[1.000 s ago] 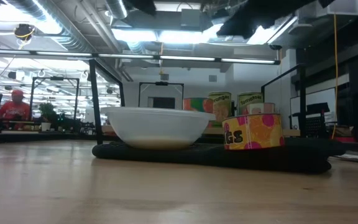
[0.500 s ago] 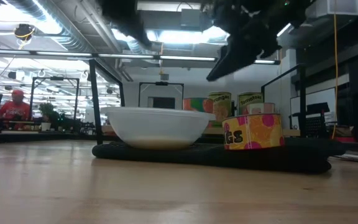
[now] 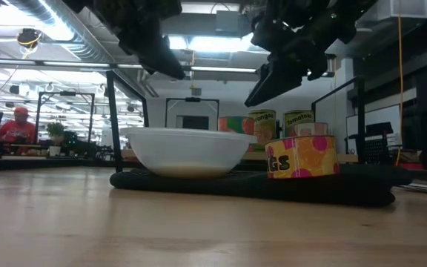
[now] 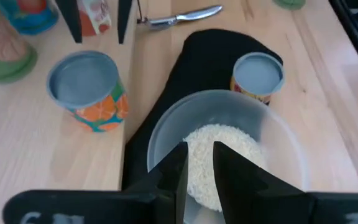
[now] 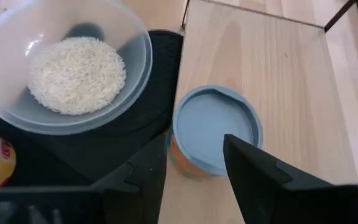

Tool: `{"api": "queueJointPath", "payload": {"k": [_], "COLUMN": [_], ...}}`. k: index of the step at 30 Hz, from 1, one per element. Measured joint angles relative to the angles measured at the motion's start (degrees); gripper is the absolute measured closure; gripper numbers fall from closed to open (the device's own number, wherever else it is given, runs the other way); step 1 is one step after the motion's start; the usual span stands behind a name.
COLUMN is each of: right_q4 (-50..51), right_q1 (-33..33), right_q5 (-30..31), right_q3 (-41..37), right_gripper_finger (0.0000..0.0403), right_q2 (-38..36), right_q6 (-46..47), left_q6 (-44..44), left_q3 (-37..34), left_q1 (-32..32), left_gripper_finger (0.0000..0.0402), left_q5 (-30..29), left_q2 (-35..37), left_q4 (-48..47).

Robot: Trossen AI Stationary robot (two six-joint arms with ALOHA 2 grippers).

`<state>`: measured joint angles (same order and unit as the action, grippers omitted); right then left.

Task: Pick and place cans onto a shelf
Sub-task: Put the small canned oranges on the shelf

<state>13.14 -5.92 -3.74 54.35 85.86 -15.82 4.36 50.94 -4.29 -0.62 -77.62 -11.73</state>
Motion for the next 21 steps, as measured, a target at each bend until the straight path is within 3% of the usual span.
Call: {"api": "queueJointPath", "payload": {"k": [17, 21], "right_q4": [-2.98, -3.1], "right_q1": [-0.23, -0.23], "right_q5": [0.16, 0.21], "right_q3": [0.12, 0.13], "right_gripper_finger": [0.0241, 0.0263], "right_q2": [6.76, 6.82], "right_q6": [-3.95, -2.41], "left_q6": [-0.02, -0.01], "left_q3": [0.0, 0.0], "left_q1": [0.0, 0.0], "left_gripper_finger": [0.0333, 0.0333], "left_q5": [0.13, 0.13], "left_q2": [0.0, 0.0], "left_q4": [1.99, 1.97]}}
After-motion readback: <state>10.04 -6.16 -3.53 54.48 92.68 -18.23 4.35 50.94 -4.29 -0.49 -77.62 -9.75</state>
